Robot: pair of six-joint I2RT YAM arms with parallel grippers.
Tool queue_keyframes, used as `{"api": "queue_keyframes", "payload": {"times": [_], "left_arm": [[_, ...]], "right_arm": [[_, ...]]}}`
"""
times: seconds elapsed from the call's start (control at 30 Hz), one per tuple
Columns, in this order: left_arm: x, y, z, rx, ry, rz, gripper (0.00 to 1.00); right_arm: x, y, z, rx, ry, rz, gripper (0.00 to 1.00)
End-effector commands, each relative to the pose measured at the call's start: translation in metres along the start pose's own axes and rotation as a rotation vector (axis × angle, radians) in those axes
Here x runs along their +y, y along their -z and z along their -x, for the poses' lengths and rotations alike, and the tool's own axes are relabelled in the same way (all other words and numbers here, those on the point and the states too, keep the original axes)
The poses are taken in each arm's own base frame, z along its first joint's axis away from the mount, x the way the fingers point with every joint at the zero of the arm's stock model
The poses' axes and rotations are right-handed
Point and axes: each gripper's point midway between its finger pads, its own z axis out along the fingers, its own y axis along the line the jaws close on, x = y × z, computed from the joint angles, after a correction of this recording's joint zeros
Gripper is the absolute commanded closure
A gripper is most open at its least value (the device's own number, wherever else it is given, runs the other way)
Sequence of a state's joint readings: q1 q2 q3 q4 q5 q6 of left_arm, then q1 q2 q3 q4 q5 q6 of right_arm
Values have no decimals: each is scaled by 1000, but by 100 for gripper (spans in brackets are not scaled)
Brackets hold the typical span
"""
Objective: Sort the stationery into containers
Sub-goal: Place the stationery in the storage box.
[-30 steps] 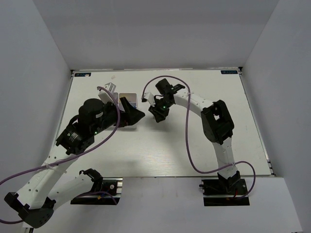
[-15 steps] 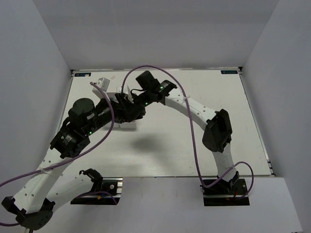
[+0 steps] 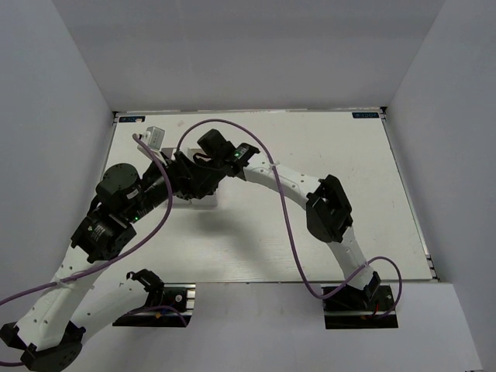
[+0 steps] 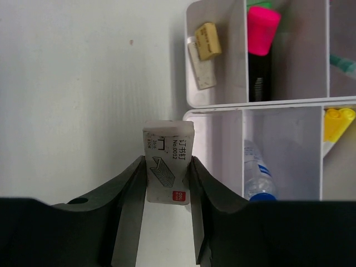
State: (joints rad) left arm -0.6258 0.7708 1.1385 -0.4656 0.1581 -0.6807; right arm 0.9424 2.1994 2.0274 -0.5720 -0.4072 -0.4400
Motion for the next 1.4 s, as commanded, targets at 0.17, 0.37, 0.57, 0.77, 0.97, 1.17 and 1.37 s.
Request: {"api": "queue_keyframes", "payload": {"times": [0.17, 0.37, 0.57, 0.77, 0.97, 1.17, 1.37], "left_arm": [[-2, 2, -2, 0, 5, -16, 12], [-2, 2, -2, 0, 5, -16, 12], [-2, 2, -2, 0, 14, -16, 12], [-2, 2, -2, 0, 14, -16, 12], [-4, 2, 0, -7, 12, -22, 12], [-6, 2, 0, -8, 11, -35, 12], [-15, -2, 4, -10, 5, -75, 14]], "right_arm": [[-39, -7, 3, 21, 77, -225, 93], [-43, -10, -2, 42, 94, -245, 89], [-41, -13, -13, 72, 96, -238, 78], [-38, -9, -14, 75, 95, -226, 53], [-30, -1, -2, 40, 88, -207, 40], [-28, 27, 29, -37, 68, -220, 47], [-17, 93, 63, -151, 46, -230, 56]]}}
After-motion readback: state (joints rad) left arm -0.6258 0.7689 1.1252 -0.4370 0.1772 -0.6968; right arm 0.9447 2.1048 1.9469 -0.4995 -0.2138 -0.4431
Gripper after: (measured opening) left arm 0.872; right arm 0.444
